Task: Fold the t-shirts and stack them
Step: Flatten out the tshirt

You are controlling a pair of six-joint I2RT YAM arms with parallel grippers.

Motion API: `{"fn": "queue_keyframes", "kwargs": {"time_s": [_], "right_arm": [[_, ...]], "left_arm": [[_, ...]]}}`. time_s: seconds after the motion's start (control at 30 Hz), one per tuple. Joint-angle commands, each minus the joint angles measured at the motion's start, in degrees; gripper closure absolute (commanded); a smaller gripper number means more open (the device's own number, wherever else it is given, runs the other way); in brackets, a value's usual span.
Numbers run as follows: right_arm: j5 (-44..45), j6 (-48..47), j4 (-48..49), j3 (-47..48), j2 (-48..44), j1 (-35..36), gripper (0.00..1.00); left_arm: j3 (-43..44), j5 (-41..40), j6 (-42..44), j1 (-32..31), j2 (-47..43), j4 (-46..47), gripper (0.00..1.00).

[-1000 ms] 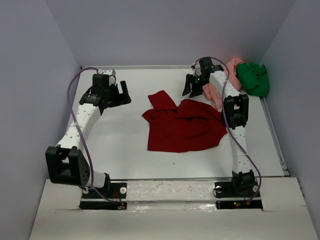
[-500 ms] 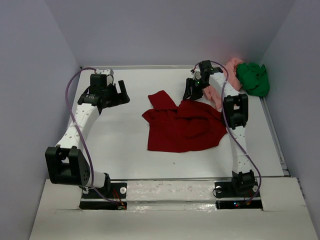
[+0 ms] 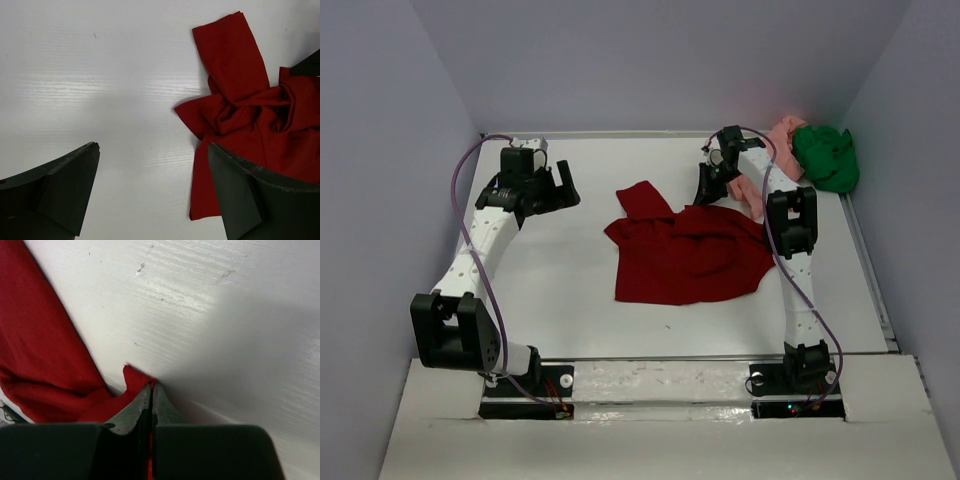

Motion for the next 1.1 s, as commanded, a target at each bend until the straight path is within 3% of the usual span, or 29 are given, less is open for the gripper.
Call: {"fn": "queue_keyframes", "kwargs": {"time_s": [0.0,0.3,0.57,1.07], "right_arm": [[1.5,-0.8,-1.3,-0.4,-4.1,-0.2,1.00],[-1.0,2.1,-2.1,2.6,-6.6,-0.2,1.00],[0.0,4.4,-2.0,3.8,-14.5,-0.7,1.00],[3.4,5.6,-2.2,6.3,-25.8,-3.5,1.00]], "left_arm": [[0.6,1.5,0.2,0.2,-0.5,1.0,0.01],[0.0,1.7,0.3,0.2,-0.8,1.6,0.01],[-0.2,2.0,0.2,0.2,-0.4,1.8,0.01],[3.1,7.1,-0.2,0.1,7.2,3.4,0.01]]}}
